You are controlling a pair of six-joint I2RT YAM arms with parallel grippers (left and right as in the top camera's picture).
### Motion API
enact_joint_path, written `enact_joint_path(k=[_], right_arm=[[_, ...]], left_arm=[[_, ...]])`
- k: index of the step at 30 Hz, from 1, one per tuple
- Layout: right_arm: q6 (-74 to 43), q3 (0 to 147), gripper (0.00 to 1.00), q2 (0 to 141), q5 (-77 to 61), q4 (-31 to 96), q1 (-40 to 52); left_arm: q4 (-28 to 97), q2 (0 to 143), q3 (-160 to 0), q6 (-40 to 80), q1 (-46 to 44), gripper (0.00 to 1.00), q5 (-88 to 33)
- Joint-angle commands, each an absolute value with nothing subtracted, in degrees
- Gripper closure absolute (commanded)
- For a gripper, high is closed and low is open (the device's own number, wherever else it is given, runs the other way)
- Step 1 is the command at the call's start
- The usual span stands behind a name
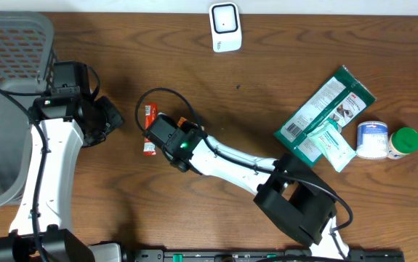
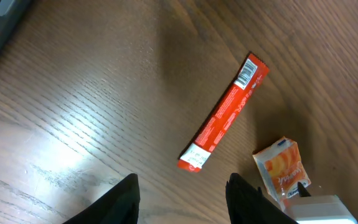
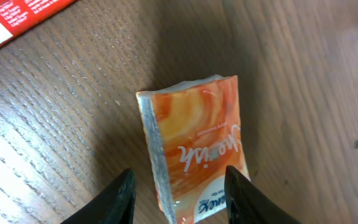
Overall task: Scan the item barcode
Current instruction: 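Lift the orange snack packet and carry it up to the white scanner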
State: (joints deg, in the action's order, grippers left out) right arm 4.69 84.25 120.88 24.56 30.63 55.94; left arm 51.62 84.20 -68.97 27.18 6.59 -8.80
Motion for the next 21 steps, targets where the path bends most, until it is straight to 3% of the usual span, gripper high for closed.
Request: enact_joint_path(k=[1,13,14,16,17,20,21], right_arm=[[5.89,84.31,0.59,121.1,27.53,30.59,55.64],[5.82,84.31,0.61,125.12,25.17,28.86,54.72],[5.58,84.31,0.65,125.43,25.19,28.95,54.74],[4.19,84.31,0.89,125.45,24.93,29.43,54.74],[3.18,84.31,0.96,125.27,24.95,29.54,54.74],[1.43,84.33,0.99,122.89,24.53,29.8,54.65],[1.06,84.33,0.99,121.89,23.94,29.98,54.5]], left_arm=[[51.77,84.25,-69.1,27.31,6.68,0.52,-8.27],[51.59,84.25,-69.1,27.29,6.68,0.52,-8.27],[51.59,84.25,-69.1,27.29,6.68,0.51,-8.27],[51.59,84.25,-69.1,27.29,6.68,0.44,-8.27],[51.59,84.25,-69.1,27.29,6.68,0.42,-8.27],[51.59,84.25,-69.1,27.31,6.68,0.22,-8.27],[51.59,84.25,-69.1,27.31,6.68,0.21,-8.27]])
